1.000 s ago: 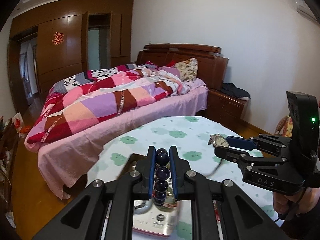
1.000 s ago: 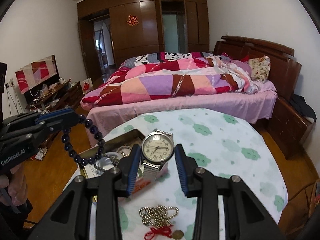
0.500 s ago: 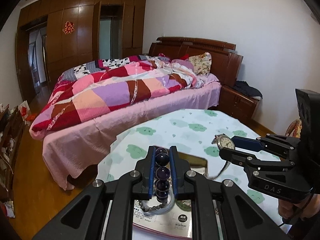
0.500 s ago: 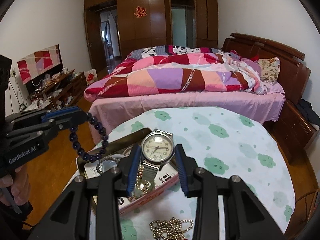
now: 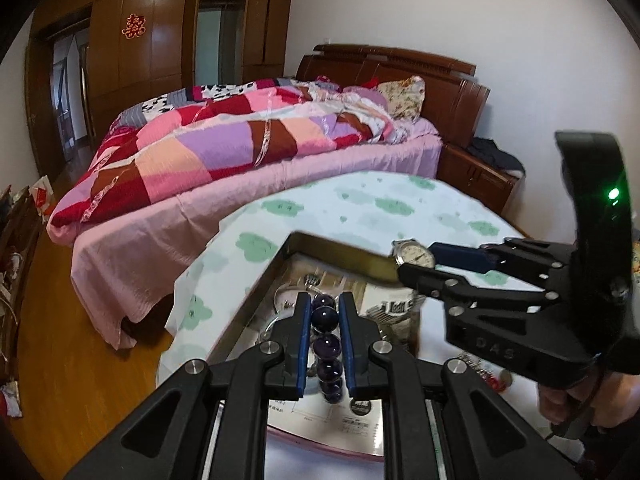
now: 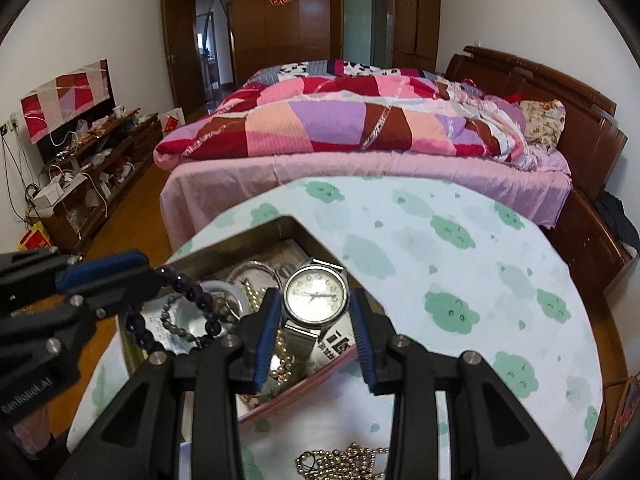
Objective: Organize jewelry
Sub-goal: 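Carry the watch and purple bead bracelet into the tin and open both grippers, then move the left gripper to the gold bead chain while the right gripper reaches the red-knotted coin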
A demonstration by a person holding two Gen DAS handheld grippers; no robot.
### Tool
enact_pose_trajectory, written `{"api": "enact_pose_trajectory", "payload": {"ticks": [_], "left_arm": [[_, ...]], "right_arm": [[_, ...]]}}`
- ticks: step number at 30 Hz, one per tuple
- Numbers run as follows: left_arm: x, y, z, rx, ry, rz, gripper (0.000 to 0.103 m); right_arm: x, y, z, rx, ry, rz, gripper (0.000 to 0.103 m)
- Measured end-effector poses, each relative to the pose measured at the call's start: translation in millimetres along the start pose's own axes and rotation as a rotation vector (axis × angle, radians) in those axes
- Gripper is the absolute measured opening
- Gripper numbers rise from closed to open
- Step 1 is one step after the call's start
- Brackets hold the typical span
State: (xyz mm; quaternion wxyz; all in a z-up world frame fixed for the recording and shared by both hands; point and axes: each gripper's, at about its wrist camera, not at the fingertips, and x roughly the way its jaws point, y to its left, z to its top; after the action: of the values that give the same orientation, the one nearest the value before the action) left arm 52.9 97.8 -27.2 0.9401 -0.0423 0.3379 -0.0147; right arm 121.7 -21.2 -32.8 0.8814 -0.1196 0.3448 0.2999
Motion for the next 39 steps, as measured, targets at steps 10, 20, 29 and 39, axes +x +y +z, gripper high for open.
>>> {"api": "enact_pose_trajectory", "payload": {"ticks": [10, 20, 29, 39], "left_arm": [[26, 15, -10, -0.032, 0.025, 0.067, 0.014], [33, 26, -10, -0.057, 0.040, 0.089, 0.014], [34, 25, -11, -0.057, 0.041, 0.097, 0.014], [19, 19, -10, -0.063, -0.015, 0.097, 0.070]], "right_arm": [[15, -3, -14, 0.035, 0.038, 0.007, 0.038], [19, 2, -20, 0.032, 0.049, 0.009, 0.038], [22, 0, -23, 0.037, 0.053, 0.018, 0.038], [15, -3, -22, 0.056, 0.031, 0.045, 0.043]]}}
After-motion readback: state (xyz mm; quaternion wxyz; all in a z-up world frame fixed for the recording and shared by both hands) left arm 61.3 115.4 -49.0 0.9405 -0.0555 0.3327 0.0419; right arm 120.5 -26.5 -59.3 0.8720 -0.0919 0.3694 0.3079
